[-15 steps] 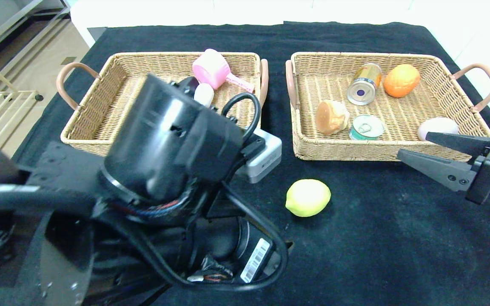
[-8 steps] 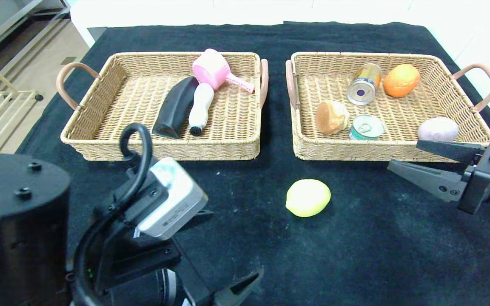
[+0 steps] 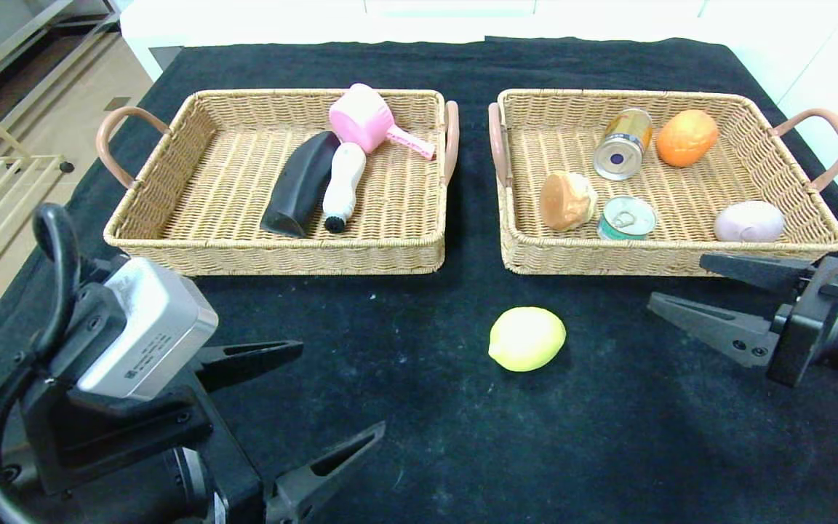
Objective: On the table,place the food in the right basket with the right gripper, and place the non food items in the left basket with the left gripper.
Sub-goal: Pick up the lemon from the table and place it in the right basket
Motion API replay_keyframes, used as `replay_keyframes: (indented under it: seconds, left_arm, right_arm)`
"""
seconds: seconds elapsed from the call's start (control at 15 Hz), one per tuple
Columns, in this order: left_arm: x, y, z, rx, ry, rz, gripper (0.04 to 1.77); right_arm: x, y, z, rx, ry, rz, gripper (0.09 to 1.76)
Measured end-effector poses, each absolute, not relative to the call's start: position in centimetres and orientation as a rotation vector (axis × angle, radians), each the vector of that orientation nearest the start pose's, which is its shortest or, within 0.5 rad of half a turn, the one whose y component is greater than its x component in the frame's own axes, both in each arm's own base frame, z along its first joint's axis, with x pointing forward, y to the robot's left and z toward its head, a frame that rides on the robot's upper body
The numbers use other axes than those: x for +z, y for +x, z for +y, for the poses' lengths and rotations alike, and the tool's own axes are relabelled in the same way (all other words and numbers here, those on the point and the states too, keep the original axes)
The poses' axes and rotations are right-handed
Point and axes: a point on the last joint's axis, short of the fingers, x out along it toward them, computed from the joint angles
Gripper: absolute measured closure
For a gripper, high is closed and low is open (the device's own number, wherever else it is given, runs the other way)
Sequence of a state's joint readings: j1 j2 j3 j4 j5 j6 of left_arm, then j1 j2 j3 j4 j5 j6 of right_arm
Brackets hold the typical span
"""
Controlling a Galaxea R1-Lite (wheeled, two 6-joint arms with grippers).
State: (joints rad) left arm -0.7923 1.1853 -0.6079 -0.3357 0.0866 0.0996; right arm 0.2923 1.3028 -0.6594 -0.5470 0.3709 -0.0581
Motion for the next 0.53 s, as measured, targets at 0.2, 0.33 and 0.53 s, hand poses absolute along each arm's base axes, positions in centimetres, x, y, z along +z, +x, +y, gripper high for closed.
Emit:
replay_keyframes:
  seconds: [0.2,0.33,0.53]
  left_arm:
    - [22.2,12.4,-12.0,-0.708,0.196,0.185,0.1]
    - [22.2,12.3,-11.9,-0.705,0.193,0.181,0.1]
    - [22.3,12.2,-11.7,-0.704,0.191,0.175,0.1]
  right_arm:
    - [23.2,19.2,7.9,0.603,-0.063,0.104,0.14]
    - [23.0,19.1,8.9,0.496,-0.086,0.171,0.14]
    - [23.9,19.6,11.1,0.387,-0.081,0.267,0.14]
